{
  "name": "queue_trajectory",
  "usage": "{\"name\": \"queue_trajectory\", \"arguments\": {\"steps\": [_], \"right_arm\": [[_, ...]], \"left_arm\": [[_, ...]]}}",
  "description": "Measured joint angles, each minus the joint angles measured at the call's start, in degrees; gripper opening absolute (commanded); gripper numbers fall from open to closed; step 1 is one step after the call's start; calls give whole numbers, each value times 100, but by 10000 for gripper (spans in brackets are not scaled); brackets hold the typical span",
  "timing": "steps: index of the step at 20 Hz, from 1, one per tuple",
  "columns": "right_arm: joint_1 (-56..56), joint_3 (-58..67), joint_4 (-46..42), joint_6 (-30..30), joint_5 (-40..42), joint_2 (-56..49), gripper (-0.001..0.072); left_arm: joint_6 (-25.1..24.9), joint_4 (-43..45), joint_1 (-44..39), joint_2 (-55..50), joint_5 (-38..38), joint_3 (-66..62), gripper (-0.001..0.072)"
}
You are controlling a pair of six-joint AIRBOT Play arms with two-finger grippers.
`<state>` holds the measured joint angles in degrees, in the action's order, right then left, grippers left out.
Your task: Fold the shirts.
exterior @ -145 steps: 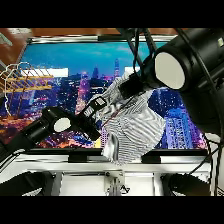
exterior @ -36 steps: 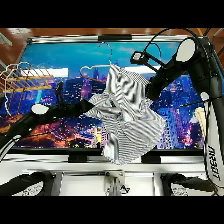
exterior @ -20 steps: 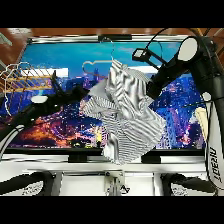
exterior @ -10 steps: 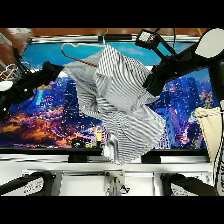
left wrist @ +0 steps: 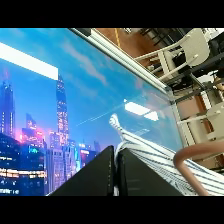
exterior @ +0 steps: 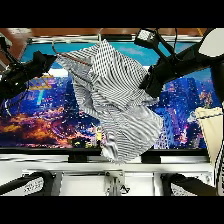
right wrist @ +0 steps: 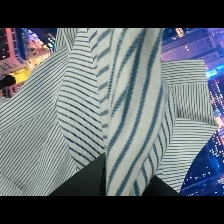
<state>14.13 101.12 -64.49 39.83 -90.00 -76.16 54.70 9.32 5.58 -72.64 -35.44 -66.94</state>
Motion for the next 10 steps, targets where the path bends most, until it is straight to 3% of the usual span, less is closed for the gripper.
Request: {"name": "queue_trajectory", "arguments": {"steps": [10], "right_arm": [[2, -17, -291, 116, -103, -157, 93]], "left_arm": [[-33, -227, 166, 7, -37, -90, 65]]}}
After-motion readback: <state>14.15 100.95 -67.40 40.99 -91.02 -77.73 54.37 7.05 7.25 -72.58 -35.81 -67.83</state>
